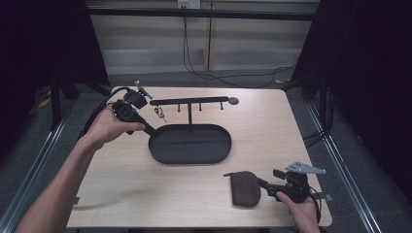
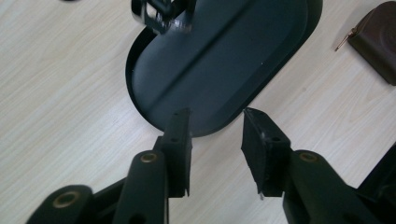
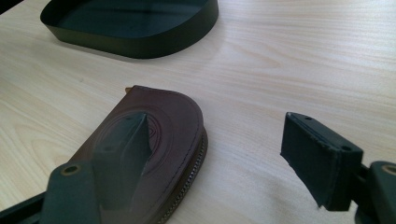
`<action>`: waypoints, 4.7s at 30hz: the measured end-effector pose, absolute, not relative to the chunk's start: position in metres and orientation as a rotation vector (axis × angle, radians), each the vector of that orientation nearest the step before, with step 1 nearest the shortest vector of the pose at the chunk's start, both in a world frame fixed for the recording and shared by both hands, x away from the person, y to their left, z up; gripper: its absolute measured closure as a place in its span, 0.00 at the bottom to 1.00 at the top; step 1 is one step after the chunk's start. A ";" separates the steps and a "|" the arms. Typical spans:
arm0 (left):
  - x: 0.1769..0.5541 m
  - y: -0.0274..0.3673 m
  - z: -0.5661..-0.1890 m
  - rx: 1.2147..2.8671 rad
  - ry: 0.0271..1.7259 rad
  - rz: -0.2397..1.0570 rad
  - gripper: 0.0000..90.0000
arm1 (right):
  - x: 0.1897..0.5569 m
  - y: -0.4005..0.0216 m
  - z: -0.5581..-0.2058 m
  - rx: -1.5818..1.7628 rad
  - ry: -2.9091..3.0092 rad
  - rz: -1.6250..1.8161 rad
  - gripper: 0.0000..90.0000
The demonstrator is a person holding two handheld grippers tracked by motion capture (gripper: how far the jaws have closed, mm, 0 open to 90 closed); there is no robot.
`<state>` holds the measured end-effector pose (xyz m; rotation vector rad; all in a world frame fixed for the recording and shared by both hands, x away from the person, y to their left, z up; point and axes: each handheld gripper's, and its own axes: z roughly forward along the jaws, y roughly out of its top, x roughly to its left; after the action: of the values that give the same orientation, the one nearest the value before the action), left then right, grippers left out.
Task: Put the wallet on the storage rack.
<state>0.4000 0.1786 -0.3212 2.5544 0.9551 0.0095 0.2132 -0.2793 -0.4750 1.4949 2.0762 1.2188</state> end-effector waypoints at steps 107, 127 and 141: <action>0.242 0.233 -0.470 2.113 0.931 0.085 0.18 | 0.283 -0.215 -0.448 1.580 2.722 0.549 0.21; 0.243 0.234 -0.470 2.111 0.938 0.070 0.18 | 0.295 -0.197 -0.460 1.592 2.760 0.381 0.18; 0.243 0.236 -0.470 2.105 0.939 0.073 0.18 | 0.299 -0.201 -0.460 1.642 2.793 0.431 0.32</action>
<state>0.2425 0.2360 -0.4697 2.1049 0.9393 0.0734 0.2988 -0.2007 -0.4595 1.6421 2.7931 0.4306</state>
